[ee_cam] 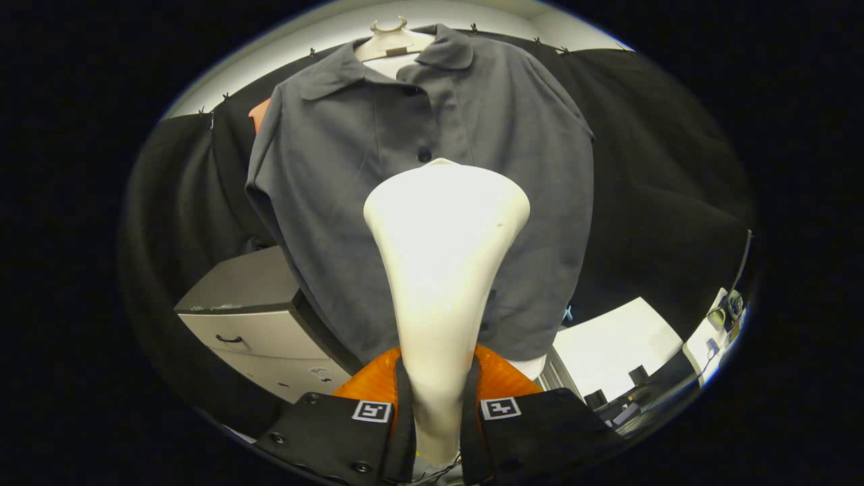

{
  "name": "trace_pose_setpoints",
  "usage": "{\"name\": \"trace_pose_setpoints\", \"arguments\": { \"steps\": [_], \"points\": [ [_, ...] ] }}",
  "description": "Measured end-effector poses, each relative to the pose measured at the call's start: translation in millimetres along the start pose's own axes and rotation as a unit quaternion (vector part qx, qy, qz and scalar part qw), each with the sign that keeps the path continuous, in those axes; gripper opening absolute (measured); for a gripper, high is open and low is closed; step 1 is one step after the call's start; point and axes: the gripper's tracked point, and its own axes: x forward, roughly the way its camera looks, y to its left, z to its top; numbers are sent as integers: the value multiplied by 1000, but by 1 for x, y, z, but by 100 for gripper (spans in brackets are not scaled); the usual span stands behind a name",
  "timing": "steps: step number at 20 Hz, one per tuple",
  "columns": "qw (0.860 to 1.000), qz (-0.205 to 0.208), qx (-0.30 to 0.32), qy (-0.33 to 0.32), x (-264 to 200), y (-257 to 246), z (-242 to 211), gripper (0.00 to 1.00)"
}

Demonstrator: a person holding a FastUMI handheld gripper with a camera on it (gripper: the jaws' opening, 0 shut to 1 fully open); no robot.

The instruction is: Iron the clothes twice with a garment steamer, once on the left side and once on the right side.

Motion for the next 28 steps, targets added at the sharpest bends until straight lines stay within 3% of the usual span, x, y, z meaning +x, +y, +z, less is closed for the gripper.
{"name": "trace_pose_setpoints", "arguments": {
  "steps": [5, 16, 22, 28],
  "points": [
    [998, 3, -20, -61, -19, 1, 78, 34],
    [994, -25, -31, -105, 5, -49, 176, 34],
    [993, -27, -37, -107, 34, -69, 185, 34],
    [996, -3, -42, -76, 56, -77, 152, 34]
  ]
}}
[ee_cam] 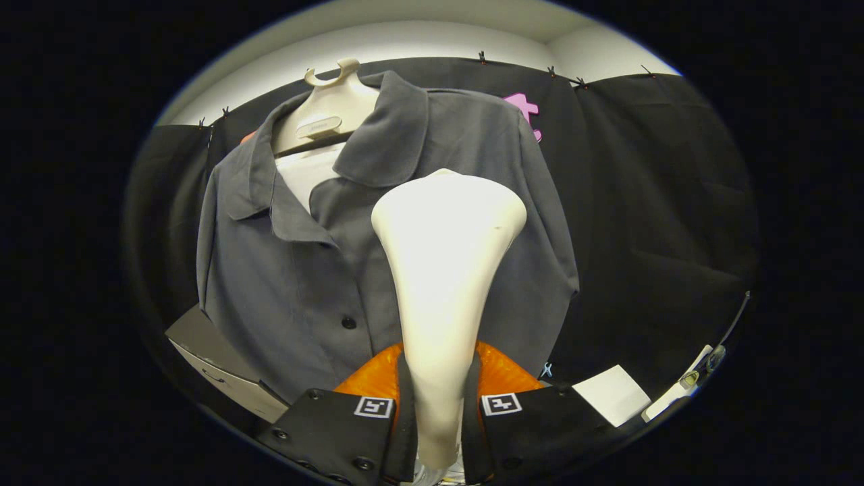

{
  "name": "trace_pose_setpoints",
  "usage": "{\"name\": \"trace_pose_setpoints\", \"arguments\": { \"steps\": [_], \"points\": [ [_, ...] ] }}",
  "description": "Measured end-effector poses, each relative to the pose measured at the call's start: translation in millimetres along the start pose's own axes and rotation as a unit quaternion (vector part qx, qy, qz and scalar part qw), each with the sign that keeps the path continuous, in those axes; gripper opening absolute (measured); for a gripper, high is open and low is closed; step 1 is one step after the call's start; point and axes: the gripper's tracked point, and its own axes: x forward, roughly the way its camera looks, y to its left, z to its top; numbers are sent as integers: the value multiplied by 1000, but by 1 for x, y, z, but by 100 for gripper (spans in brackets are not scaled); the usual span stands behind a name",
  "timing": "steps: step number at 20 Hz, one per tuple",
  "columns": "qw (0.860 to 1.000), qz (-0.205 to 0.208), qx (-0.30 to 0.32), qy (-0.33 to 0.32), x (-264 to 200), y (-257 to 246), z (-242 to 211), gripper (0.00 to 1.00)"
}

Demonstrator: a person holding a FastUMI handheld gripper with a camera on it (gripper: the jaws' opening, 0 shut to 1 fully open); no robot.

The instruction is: Iron the clothes twice with a garment steamer, once on the left side and once on the right side.

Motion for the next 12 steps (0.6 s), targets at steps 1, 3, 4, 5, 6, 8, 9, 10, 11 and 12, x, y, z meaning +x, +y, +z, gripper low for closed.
{"name": "trace_pose_setpoints", "arguments": {
  "steps": [1, 3, 4, 5, 6, 8, 9, 10, 11, 12],
  "points": [
    [1000, 3, 0, 7, 2, -1, -8, 34],
    [1000, 9, 0, 19, 5, 0, -21, 34],
    [1000, 14, -2, 24, 5, 0, -27, 34],
    [999, 18, -3, 29, 5, 2, -33, 34],
    [999, 20, -3, 33, 6, 3, -38, 34],
    [999, 25, -1, 42, 6, 3, -50, 34],
    [998, 27, 1, 48, 6, 4, -57, 34],
    [998, 30, 5, 54, 5, 3, -64, 34],
    [998, 31, 8, 60, 6, 3, -70, 34],
    [997, 32, 9, 65, 5, 2, -77, 34]
  ]
}}
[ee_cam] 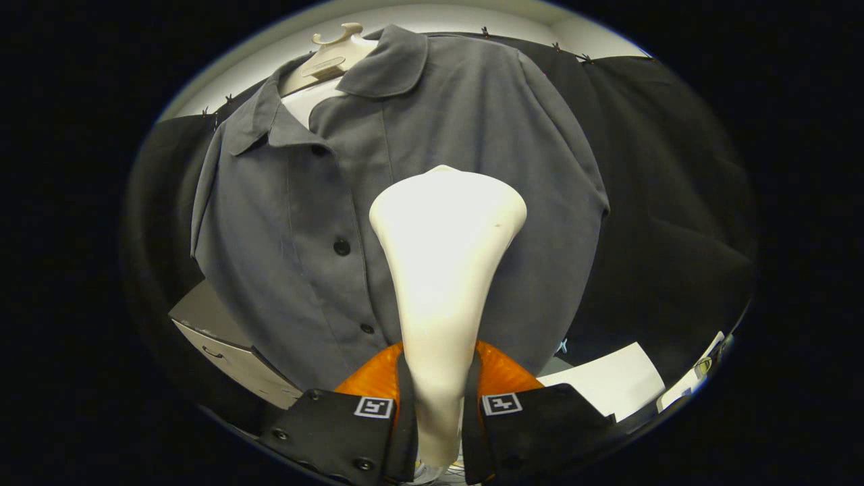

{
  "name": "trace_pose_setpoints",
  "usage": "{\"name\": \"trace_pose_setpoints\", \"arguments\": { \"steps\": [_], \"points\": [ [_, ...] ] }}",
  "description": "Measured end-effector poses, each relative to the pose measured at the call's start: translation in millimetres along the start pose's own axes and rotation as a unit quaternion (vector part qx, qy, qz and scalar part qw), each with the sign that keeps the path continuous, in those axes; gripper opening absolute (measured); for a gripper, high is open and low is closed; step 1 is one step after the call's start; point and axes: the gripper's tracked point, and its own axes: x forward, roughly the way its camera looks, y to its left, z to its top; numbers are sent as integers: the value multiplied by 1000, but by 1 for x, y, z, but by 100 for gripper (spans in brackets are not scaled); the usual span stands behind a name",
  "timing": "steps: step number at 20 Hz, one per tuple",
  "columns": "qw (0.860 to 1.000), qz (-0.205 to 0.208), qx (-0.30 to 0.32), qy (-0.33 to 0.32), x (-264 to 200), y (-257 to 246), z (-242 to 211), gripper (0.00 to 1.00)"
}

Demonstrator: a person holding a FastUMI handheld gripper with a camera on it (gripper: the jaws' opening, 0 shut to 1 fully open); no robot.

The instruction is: Iron the clothes twice with a garment steamer, once on the left side and once on the right side.

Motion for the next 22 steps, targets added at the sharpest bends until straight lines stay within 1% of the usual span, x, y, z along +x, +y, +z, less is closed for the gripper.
{"name": "trace_pose_setpoints", "arguments": {
  "steps": [13, 22],
  "points": [
    [998, 0, 23, 64, 22, -10, -87, 34],
    [992, 4, 29, 120, 43, -13, -155, 34]
  ]
}}
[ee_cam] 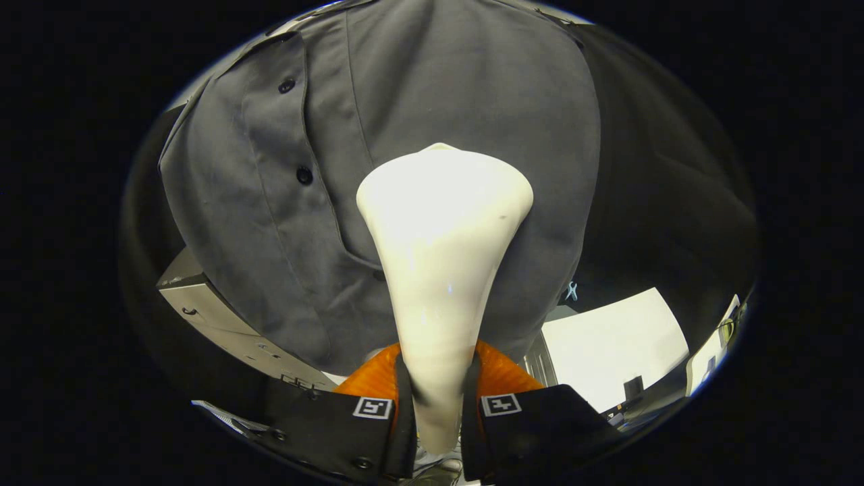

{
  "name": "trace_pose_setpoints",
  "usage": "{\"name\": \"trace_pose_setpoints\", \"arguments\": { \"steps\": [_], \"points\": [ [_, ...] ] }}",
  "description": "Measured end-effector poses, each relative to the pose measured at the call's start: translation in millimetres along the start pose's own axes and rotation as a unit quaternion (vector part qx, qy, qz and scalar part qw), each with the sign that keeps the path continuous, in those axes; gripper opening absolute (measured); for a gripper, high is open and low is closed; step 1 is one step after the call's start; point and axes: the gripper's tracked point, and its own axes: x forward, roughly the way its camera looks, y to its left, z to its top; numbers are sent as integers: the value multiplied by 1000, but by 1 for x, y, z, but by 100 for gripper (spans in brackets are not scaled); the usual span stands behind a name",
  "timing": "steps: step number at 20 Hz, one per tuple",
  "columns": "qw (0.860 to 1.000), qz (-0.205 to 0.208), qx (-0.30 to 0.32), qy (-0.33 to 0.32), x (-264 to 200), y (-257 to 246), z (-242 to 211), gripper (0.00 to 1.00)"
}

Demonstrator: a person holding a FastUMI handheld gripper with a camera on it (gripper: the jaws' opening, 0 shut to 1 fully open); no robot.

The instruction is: Iron the clothes twice with a garment steamer, once on the left side and once on the right side.

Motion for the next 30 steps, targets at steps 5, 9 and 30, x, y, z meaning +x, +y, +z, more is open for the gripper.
{"name": "trace_pose_setpoints", "arguments": {
  "steps": [5, 9, 30],
  "points": [
    [1000, 6, -4, 24, 20, 1, -26, 34],
    [1000, 11, 0, 22, 27, -3, -29, 34],
    [993, 36, -18, -110, -104, 164, 46, 34]
  ]
}}
